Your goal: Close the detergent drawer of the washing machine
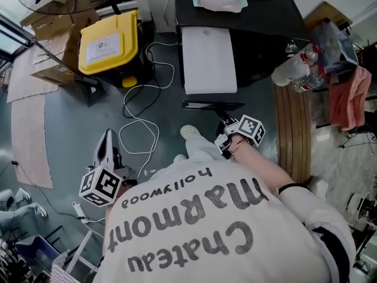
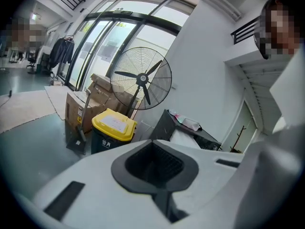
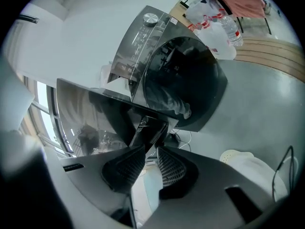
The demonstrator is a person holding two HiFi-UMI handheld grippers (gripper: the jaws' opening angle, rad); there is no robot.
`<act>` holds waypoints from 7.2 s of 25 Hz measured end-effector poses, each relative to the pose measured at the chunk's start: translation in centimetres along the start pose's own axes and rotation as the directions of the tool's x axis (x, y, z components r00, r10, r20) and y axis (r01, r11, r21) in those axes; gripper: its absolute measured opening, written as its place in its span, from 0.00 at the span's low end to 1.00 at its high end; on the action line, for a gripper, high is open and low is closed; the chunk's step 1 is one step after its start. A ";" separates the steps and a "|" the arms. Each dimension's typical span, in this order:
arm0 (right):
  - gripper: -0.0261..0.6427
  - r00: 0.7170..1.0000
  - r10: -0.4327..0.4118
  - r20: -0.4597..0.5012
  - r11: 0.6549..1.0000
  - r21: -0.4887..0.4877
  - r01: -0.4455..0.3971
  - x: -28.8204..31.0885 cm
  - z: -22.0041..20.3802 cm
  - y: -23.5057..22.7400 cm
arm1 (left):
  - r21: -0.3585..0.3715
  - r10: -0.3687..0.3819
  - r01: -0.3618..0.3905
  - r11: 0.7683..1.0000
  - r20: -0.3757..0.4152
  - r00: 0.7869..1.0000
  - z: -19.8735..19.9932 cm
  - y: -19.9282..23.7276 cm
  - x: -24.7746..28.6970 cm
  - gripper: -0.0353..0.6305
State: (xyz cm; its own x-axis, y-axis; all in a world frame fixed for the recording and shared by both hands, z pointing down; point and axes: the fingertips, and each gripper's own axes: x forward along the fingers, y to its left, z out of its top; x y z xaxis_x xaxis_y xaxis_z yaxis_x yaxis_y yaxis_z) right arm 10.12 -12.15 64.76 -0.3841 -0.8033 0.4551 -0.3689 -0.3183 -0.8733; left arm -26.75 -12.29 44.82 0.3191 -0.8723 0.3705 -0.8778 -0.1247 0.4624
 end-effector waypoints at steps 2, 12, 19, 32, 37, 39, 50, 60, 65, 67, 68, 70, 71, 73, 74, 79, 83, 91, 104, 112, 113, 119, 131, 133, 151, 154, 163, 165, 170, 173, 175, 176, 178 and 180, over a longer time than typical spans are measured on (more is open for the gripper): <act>0.18 1.000 -0.008 -0.012 1.000 0.002 0.008 0.0 -0.1 0.0 | 0.006 -0.006 0.006 1.000 -0.001 1.000 0.3 -0.2 0.5 0.06; 0.17 0.997 -0.043 -0.065 0.999 0.020 0.045 -0.5 -0.2 0.3 | 0.034 -0.043 0.042 0.999 0.014 0.999 2.1 -1.4 2.2 0.06; 0.17 0.997 -0.039 -0.065 0.997 0.062 0.043 -0.9 0.0 0.8 | 0.027 -0.063 0.063 0.998 0.028 0.998 2.3 -2.2 2.9 0.06; 0.16 0.999 -0.029 -0.014 0.990 0.137 0.030 -1.1 1.3 1.5 | 0.028 -0.057 0.056 0.998 0.056 0.997 3.2 -2.3 2.7 0.06; 0.16 0.999 -0.033 -0.003 0.988 0.149 0.033 -0.6 1.7 1.7 | 0.030 -0.046 0.044 0.999 0.069 0.997 3.7 -1.9 2.4 0.06; 0.16 0.999 -0.035 -0.002 0.988 0.153 0.035 -0.3 1.8 1.8 | 0.028 -0.038 0.036 0.999 0.073 0.997 4.0 -1.5 2.4 0.06; 0.16 0.999 -0.038 -0.005 0.986 0.160 0.039 0.8 2.4 2.2 | 0.019 -0.020 0.019 1.000 0.085 0.996 4.5 -0.6 2.5 0.06; 0.16 0.999 -0.037 -0.015 0.988 0.148 0.039 1.5 3.5 2.6 | 0.014 -0.012 0.011 1.000 0.095 0.995 4.8 -0.9 3.1 0.06; 0.16 0.999 -0.034 -0.027 0.990 0.139 0.038 2.0 3.8 2.7 | 0.012 -0.005 0.004 1.000 0.097 0.995 4.8 -1.1 3.4 0.06; 0.16 0.999 -0.037 -0.030 0.989 0.140 0.040 2.2 4.0 2.5 | 0.011 0.000 -0.001 1.000 0.099 0.995 4.7 -1.1 3.5 0.06; 0.16 0.999 -0.037 -0.033 0.989 0.139 0.041 2.3 4.1 2.5 | 0.010 0.003 -0.004 1.000 0.101 0.995 4.8 -1.1 3.6 0.06; 0.16 0.999 -0.036 -0.037 0.990 0.138 0.041 2.6 4.2 2.4 | 0.008 0.009 -0.010 1.000 0.105 0.994 4.9 -1.0 3.7 0.06; 0.16 0.999 -0.035 -0.039 0.990 0.137 0.040 2.7 4.3 2.5 | 0.007 0.011 -0.012 1.000 0.106 0.994 4.9 -1.0 3.8 0.06; 0.16 0.999 -0.035 -0.042 0.990 0.137 0.040 3.0 4.4 2.6 | 0.006 0.015 -0.016 1.000 0.106 0.994 5.0 -0.9 3.9 0.06; 0.16 0.999 -0.035 -0.042 0.990 0.137 0.040 3.1 4.5 2.7 | 0.006 0.016 -0.017 1.000 0.106 0.994 5.1 -0.8 4.1 0.06; 0.16 0.998 -0.036 -0.043 0.989 0.141 0.042 3.6 4.9 2.8 | 0.005 0.015 -0.015 1.000 0.102 0.995 5.1 -1.0 4.7 0.06; 0.16 0.998 -0.036 -0.044 0.990 0.138 0.042 3.9 5.2 2.9 | 0.000 0.020 -0.020 1.000 0.105 0.994 5.1 -0.7 4.9 0.06; 0.16 0.998 -0.034 -0.055 0.990 0.132 0.041 4.7 5.4 3.0 | -0.006 0.031 -0.030 1.000 0.109 0.994 5.0 -0.3 5.3 0.06; 0.16 0.997 -0.029 -0.074 0.992 0.118 0.038 6.1 5.8 3.4 | -0.020 0.061 -0.059 0.998 0.118 0.991 5.0 0.3 5.6 0.06; 0.16 0.997 -0.032 -0.077 0.993 0.114 0.041 7.0 6.6 3.8 | -0.027 0.079 -0.076 0.997 0.135 0.988 5.4 0.5 5.5 0.06; 0.16 0.997 -0.032 -0.077 0.993 0.115 0.041 7.1 6.6 3.8 | -0.027 0.080 -0.077 0.997 0.138 0.987 5.5 0.5 5.5 0.06; 0.16 0.997 -0.031 -0.074 0.993 0.113 0.039 7.4 7.0 4.1 | -0.030 0.092 -0.089 0.996 0.147 0.985 5.6 0.6 5.3 0.06; 0.16 0.997 -0.031 -0.074 0.994 0.106 0.038 8.2 7.8 4.4 | -0.047 0.119 -0.113 0.992 0.166 0.979 5.6 1.0 4.8 0.06; 0.16 0.997 -0.031 -0.077 0.994 0.101 0.039 8.4 7.9 4.5 | -0.053 0.125 -0.117 0.992 0.167 0.978 5.5 1.1 4.8 0.06; 0.16 0.996 -0.014 -0.092 0.996 0.084 0.021 9.9 10.2 5.2 | -0.070 0.163 -0.153 0.986 0.177 0.971 5.3 0.8 5.4 0.06; 0.16 0.996 -0.009 -0.093 0.996 0.085 0.017 10.1 10.5 5.4 | -0.075 0.169 -0.158 0.985 0.179 0.969 5.3 0.9 5.5 0.06; 0.16 0.996 -0.013 -0.093 0.996 0.085 0.021 10.6 10.9 5.6 | -0.081 0.173 -0.161 0.984 0.180 0.968 5.4 1.1 6.0 0.06; 0.16 0.996 -0.008 -0.092 0.996 0.082 0.016 10.7 11.0 5.7 | -0.084 0.179 -0.166 0.983 0.182 0.967 5.5 1.3 5.9 0.06; 0.16 0.996 -0.004 -0.095 0.996 0.083 0.012 11.0 11.1 5.7 | -0.092 0.187 -0.173 0.981 0.181 0.966 5.5 1.6 6.2 0.06; 0.16 0.995 0.001 -0.100 0.997 0.081 0.007 11.2 11.2 5.7 | -0.091 0.186 -0.172 0.981 0.180 0.966 5.4 1.4 6.6 0.06; 0.16 0.995 0.007 -0.104 0.997 0.080 0.002 11.2 11.3 5.7 | -0.089 0.184 -0.171 0.981 0.178 0.967 5.3 1.3 6.8 0.06; 0.16 0.994 0.009 -0.105 0.997 0.080 0.000 11.3 11.4 5.7 | -0.088 0.184 -0.170 0.981 0.177 0.967 5.3 1.2 7.0 0.06; 0.16 0.994 0.015 -0.105 0.997 0.081 -0.006 11.4 11.5 5.8 | -0.088 0.184 -0.171 0.981 0.177 0.967 5.2 1.1 7.1 0.06; 0.16 0.994 0.026 -0.104 0.997 0.077 -0.018 11.6 11.8 6.0 | -0.088 0.186 -0.173 0.981 0.178 0.966 5.2 1.1 7.3 0.06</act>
State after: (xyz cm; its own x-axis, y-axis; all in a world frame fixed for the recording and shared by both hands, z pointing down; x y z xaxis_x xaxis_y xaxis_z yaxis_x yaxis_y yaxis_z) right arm 13.41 -29.35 62.75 -0.4794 -0.7548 0.4476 -0.2953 -0.3416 -0.8923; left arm -27.22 -21.23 43.82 0.0810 -0.9504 0.3003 -0.8848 0.0702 0.4607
